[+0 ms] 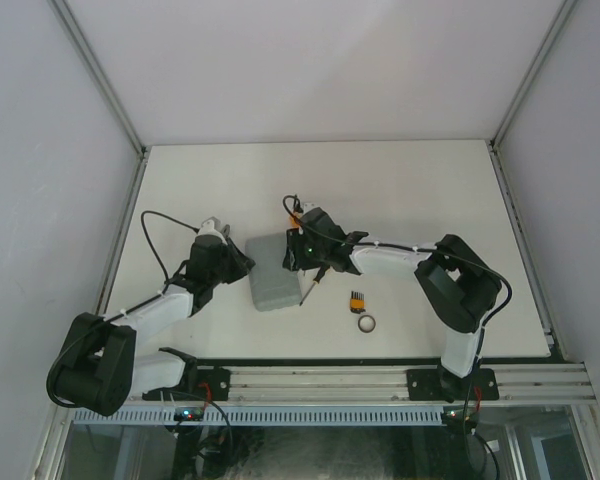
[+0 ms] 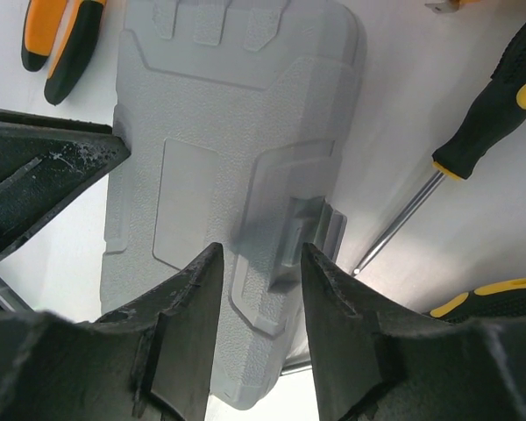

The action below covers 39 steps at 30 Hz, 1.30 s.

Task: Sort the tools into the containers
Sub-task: Open the storage box at the center of the board.

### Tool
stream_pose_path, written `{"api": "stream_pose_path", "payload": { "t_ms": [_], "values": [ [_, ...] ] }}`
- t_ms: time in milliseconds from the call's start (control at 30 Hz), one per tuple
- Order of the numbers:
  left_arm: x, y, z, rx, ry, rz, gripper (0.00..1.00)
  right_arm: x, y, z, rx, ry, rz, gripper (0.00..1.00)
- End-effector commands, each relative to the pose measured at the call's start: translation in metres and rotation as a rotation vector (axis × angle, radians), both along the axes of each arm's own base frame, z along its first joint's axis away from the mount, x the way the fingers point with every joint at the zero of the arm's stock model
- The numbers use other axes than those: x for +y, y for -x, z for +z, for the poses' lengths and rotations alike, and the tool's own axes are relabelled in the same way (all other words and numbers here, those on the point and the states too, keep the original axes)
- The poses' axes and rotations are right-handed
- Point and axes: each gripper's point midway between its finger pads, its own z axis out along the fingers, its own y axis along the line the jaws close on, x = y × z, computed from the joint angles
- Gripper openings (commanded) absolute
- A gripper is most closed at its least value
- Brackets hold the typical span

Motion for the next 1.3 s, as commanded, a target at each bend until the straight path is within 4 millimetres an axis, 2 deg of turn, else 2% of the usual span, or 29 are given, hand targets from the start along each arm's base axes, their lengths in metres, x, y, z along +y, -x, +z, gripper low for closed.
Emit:
{"api": "stream_pose_path", "payload": {
  "t_ms": [0, 300, 533, 700, 1033, 1267],
  "values": [
    [0.022, 0.038, -0.045, 0.19, -0.121, -0.006, 0.27, -0.006, -0.013, 0.006, -0.003, -0.059, -0.066, 0.42],
    [0.022, 0.038, -0.046, 0.193, -0.124, -0.004, 0.27, -0.014, -0.013, -0.005, 0.081, -0.163, -0.091, 0.43],
    [0.022, 0.038, -0.046, 0.194, -0.124, -0.005, 0.27, -0.016, -0.012, -0.016, 0.117, -0.17, -0.103, 0.41],
    [0.023, 0.038, -0.046, 0.196, -0.124, -0.004, 0.27, -0.025, -0.013, -0.024, 0.129, -0.152, -0.141, 0.39],
    [0.022, 0.038, -0.046, 0.196, -0.124, -0.005, 0.27, -0.033, -0.021, 0.018, 0.005, -0.201, -0.141, 0.39],
    [0.022, 0.039, -0.046, 0.197, -0.123, -0.006, 0.27, -0.039, -0.023, 0.009, 0.033, -0.19, -0.165, 0.39]
  ]
}}
